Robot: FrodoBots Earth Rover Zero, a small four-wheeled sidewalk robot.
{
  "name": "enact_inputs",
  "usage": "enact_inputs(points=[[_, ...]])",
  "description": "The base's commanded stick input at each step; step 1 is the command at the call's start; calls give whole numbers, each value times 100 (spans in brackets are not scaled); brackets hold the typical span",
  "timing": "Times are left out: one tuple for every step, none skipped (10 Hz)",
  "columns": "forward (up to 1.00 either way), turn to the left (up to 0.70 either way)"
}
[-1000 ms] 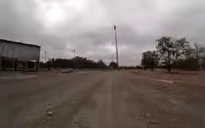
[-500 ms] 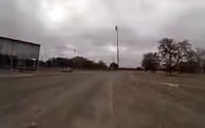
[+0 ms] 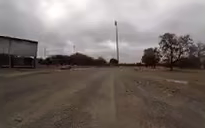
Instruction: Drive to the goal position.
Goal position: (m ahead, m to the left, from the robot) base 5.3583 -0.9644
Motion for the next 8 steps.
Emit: enact_inputs(points=[[70, -1], [70, -1], [70, -1], [70, -1], [70, -1], [70, -1], [70, -1], [70, -2]])
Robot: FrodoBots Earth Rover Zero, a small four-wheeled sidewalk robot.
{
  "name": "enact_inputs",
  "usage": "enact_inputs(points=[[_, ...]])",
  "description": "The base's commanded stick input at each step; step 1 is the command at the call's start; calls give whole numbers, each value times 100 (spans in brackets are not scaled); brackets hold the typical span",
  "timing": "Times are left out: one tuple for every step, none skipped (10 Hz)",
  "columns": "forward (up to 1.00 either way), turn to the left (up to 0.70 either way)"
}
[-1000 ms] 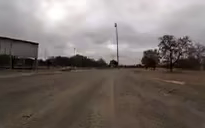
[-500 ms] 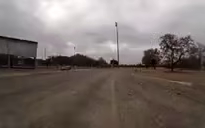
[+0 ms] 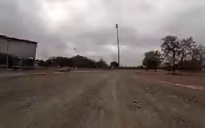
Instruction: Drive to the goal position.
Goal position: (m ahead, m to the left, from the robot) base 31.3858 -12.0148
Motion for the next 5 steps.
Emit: enact_inputs(points=[[70, -4], [70, -4], [70, -4], [70, -4], [70, -3]])
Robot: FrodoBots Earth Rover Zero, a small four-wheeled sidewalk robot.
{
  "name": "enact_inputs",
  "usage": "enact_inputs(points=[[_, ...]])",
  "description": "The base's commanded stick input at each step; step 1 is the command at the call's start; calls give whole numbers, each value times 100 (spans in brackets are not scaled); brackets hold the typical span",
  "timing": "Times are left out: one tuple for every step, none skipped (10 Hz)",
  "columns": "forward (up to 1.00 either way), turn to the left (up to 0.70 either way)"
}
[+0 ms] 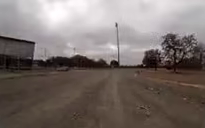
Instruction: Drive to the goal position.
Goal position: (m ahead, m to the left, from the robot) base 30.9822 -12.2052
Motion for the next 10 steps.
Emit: enact_inputs(points=[[70, -1], [70, -1], [70, -1], [70, -1], [70, -2], [70, -6], [70, -28], [70, -1], [70, -1], [70, -1]])
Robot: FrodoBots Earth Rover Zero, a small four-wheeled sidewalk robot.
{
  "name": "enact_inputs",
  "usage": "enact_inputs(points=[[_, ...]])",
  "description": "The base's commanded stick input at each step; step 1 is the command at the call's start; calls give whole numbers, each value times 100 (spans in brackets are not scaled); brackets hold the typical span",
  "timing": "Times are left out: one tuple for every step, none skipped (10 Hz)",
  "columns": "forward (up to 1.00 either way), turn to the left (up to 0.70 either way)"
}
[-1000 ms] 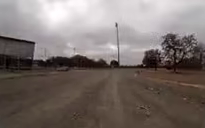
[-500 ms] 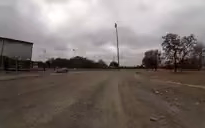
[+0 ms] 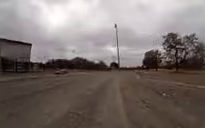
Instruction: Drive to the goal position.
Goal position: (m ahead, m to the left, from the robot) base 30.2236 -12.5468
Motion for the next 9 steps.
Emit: enact_inputs(points=[[70, -1], [70, -1], [70, -1], [70, -1], [70, -1], [70, -1], [70, -1], [70, -1], [70, -1]])
